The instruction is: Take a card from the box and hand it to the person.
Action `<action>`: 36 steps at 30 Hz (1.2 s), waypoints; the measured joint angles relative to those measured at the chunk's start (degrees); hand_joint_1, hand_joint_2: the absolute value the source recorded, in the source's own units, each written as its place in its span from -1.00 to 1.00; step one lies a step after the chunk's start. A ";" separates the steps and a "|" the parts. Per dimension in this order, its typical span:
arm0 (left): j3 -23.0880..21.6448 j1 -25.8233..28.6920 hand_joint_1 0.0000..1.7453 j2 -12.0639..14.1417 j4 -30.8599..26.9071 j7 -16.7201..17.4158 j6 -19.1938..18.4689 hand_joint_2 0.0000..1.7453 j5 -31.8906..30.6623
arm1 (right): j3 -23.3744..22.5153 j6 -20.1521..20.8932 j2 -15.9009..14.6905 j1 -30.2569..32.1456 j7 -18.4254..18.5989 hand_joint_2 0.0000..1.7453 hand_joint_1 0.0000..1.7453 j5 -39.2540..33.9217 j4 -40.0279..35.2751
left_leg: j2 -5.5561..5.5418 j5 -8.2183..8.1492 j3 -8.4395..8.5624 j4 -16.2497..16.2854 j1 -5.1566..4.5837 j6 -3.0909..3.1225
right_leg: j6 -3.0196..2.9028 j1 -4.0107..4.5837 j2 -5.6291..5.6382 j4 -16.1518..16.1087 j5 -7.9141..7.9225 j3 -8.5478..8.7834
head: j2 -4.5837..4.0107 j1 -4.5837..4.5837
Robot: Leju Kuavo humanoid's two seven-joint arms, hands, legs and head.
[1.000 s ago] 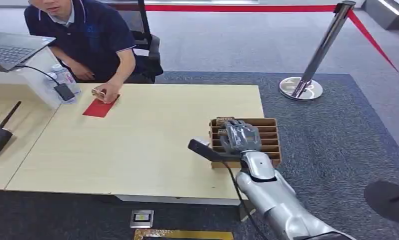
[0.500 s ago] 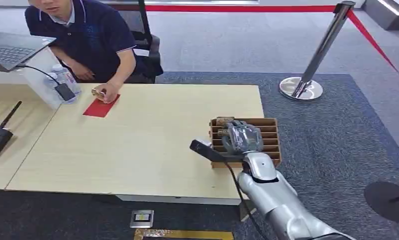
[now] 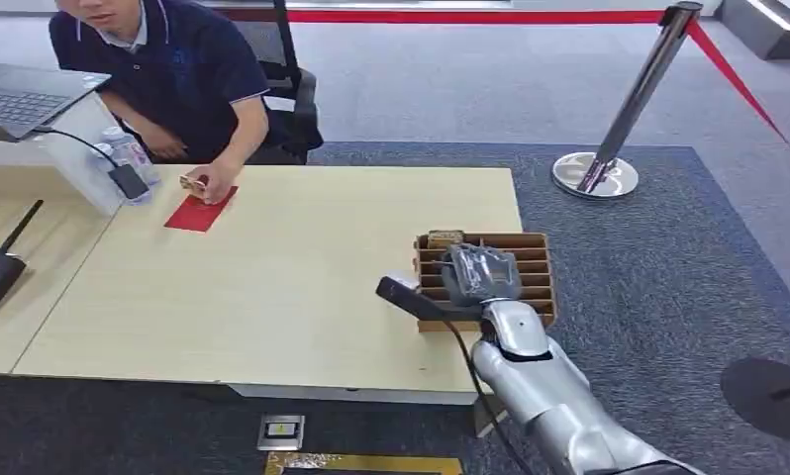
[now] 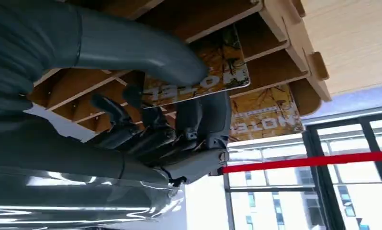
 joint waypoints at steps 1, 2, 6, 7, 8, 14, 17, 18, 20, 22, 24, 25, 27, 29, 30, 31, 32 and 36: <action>0.00 0.00 -1.00 0.00 0.00 0.00 0.00 -1.00 0.02 | 0.00 0.00 0.02 0.00 -0.13 1.00 1.00 0.04 0.00 | 0.00 0.01 -0.01 0.00 0.00 0.00 | 0.00 0.00 0.00 0.00 0.00 0.00 | 0.00 -0.02; 0.00 0.00 -1.00 0.00 0.00 0.00 0.00 -1.00 0.11 | 0.00 -0.04 0.04 0.00 -0.22 1.00 1.00 0.18 0.00 | 0.00 0.02 -0.01 0.00 0.00 -0.01 | 0.00 0.00 0.00 0.00 0.01 -0.01 | 0.00 -0.02; 0.02 0.00 -1.00 0.00 0.00 -0.02 0.00 -1.00 0.17 | 0.00 -0.02 0.07 0.33 -0.50 1.00 1.00 0.70 -0.92 | 0.00 0.06 -0.06 0.00 0.00 -0.03 | -0.01 0.00 0.00 0.00 0.05 -0.05 | 0.00 -0.02; 0.02 0.00 -1.00 0.00 0.00 -0.02 0.00 -1.00 0.20 | 0.00 0.02 0.07 0.52 -0.70 1.00 1.00 0.90 -1.31 | 0.00 0.08 -0.08 0.00 0.00 0.00 | -0.01 0.00 0.00 0.00 0.06 -0.08 | 0.00 -0.02; 0.02 -0.01 -1.00 0.00 0.00 -0.02 0.00 -1.00 0.33 | 0.00 0.04 0.07 0.88 -0.96 1.00 1.00 1.05 -2.01 | 0.00 0.09 -0.12 0.00 0.00 0.00 | 0.00 0.00 0.00 0.00 0.06 -0.11 | 0.00 -0.02; 0.07 0.06 -1.00 0.00 0.00 -0.22 0.00 -1.00 0.61 | 0.09 1.07 0.04 4.75 -1.88 1.00 1.00 2.36 -9.73 | -0.01 0.13 -0.29 0.00 0.00 -0.01 | 0.04 0.00 0.00 0.00 0.11 -0.28 | 0.00 0.00; 0.09 0.07 -1.00 0.00 0.00 -0.46 0.07 -1.00 0.96 | 0.50 2.58 -0.13 7.64 -2.12 1.00 1.00 2.71 -16.27 | -0.02 0.13 -0.39 0.00 0.00 -0.01 | 0.04 0.00 0.00 0.00 0.11 -0.38 | 0.00 -0.02; 0.09 0.06 -1.00 0.00 0.00 -0.53 0.09 -1.00 1.07 | 0.63 2.93 -0.24 8.54 -2.19 1.00 1.00 2.78 -18.17 | -0.02 0.13 -0.43 0.00 0.00 -0.01 | 0.04 0.00 0.00 0.00 0.11 -0.41 | 0.00 -0.02; 0.13 0.09 -1.00 0.00 0.00 -0.66 0.11 -1.00 1.20 | 1.01 3.78 -0.55 10.08 -2.27 1.00 1.00 2.86 -22.48 | -0.02 0.13 -0.45 0.00 0.00 -0.01 | 0.04 0.00 0.00 0.00 0.11 -0.44 | 0.00 -0.02; 0.15 0.09 -1.00 0.00 0.00 -0.96 0.26 -1.00 1.42 | 1.62 4.79 -1.12 11.52 -2.54 1.00 1.00 2.69 -26.50 | -0.01 0.13 -0.47 0.00 0.00 -0.01 | 0.04 0.00 0.00 0.00 0.11 -0.45 | 0.00 -0.02; 0.18 0.11 -1.00 0.00 0.00 -1.18 0.28 -1.00 1.51 | 2.40 5.60 -1.90 12.74 -2.95 1.00 1.00 1.86 -30.74 | -0.01 0.13 -0.48 0.00 0.00 -0.01 | 0.04 0.00 0.00 0.00 0.11 -0.46 | 0.00 -0.02; 0.17 0.11 -1.00 0.00 0.00 -1.22 0.39 -1.00 1.51 | 2.86 5.79 -2.29 13.31 -3.10 1.00 1.00 1.64 -32.82 | -0.01 0.13 -0.48 0.00 0.00 -0.01 | 0.04 0.00 0.00 0.00 0.11 -0.46 | 0.00 -0.02; 0.17 0.09 -1.00 -0.02 0.00 -1.22 0.52 -1.00 1.51 | 3.82 5.77 -3.04 14.04 -3.52 1.00 1.00 1.38 -36.14 | -0.01 0.14 -0.48 0.00 0.00 -0.01 | 0.03 0.00 0.00 0.00 0.12 -0.47 | 0.00 -0.04; 0.17 0.10 -1.00 -0.04 0.00 -1.22 0.61 -1.00 1.49 | 4.90 5.51 -3.65 14.29 -3.91 1.00 1.00 1.38 -38.67 | -0.01 0.14 -0.48 0.00 0.00 -0.02 | 0.03 0.00 0.00 0.00 0.12 -0.47 | 0.00 -0.02; 0.17 0.07 -1.00 -0.06 0.00 -1.22 0.61 -1.00 1.40 | 5.55 5.18 -3.91 14.26 -4.06 1.00 1.00 1.38 -39.77 | -0.01 0.14 -0.49 0.00 0.00 -0.02 | 0.01 0.00 0.00 0.00 0.13 -0.47 | 0.00 -0.02; 0.17 0.04 -1.00 -0.09 0.00 -1.22 0.61 -1.00 1.33 | 6.29 4.96 -4.11 14.17 -4.30 1.00 1.00 1.36 -40.72 | -0.01 0.14 -0.49 0.00 0.00 -0.02 | 0.00 0.00 0.00 0.00 0.14 -0.46 | 0.00 0.00; 0.18 0.04 -1.00 -0.11 0.02 -1.22 0.61 -1.00 1.31 | 6.98 4.92 -4.24 13.95 -4.50 1.00 1.00 1.25 -41.22 | -0.01 0.15 -0.50 -0.01 0.00 -0.02 | 0.00 0.00 0.00 0.01 0.15 -0.46 | 0.00 0.00; 0.17 -0.13 -1.00 -0.31 0.07 -1.29 0.48 -1.00 0.70 | 10.84 4.39 -4.37 10.00 -5.16 1.00 1.00 -0.61 -40.74 | 0.01 0.22 -0.51 -0.01 0.01 -0.05 | -0.01 0.00 0.00 0.02 0.20 -0.49 | 0.00 -0.02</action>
